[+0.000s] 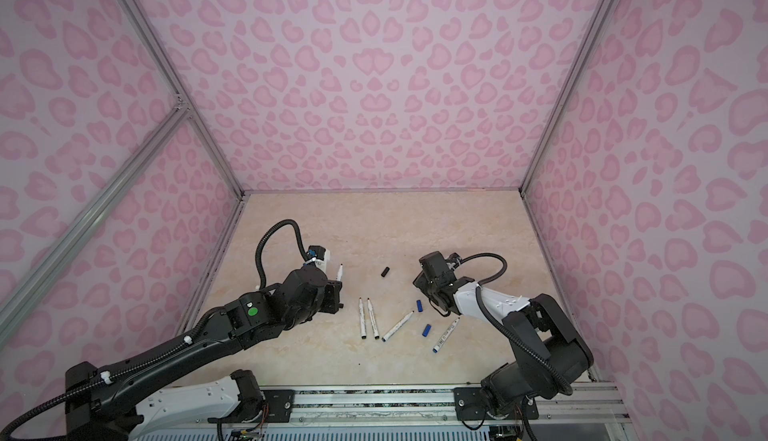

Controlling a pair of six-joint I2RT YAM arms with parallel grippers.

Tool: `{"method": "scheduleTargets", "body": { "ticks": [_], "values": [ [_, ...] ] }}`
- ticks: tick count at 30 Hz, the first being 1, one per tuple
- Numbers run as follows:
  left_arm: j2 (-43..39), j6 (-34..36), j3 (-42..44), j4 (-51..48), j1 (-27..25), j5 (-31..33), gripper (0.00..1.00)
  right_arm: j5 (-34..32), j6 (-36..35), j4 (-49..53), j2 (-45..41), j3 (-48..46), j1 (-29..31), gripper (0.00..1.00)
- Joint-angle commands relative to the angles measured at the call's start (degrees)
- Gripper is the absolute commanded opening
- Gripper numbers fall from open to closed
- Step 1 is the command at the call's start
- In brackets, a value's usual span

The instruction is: Insert the pens into the pen caps

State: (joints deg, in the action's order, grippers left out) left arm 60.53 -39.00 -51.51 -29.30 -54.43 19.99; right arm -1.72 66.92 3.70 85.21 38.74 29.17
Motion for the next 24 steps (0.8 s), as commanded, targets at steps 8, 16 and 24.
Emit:
{"method": "scheduleTargets", "body": {
  "ticks": [8, 16, 24],
  "values": [
    [-0.33, 0.33, 0.0, -0.63, 0.17, 1.47, 0.03, 0.08, 1.25, -1.6, 2.28, 0.89, 0.09, 0.61],
    [-1.1, 0.35, 0.14, -0.71, 0.2, 1.82, 0.03, -2.23, -0.58, 1.29, 6.89, 4.22, 0.01, 0.53],
    [-0.51, 0.42, -0.18, -0.59, 0.29, 1.68, 0.03, -6.81, -1.45, 6.23, 7.12, 5.38, -0.47, 0.53]
  ]
}}
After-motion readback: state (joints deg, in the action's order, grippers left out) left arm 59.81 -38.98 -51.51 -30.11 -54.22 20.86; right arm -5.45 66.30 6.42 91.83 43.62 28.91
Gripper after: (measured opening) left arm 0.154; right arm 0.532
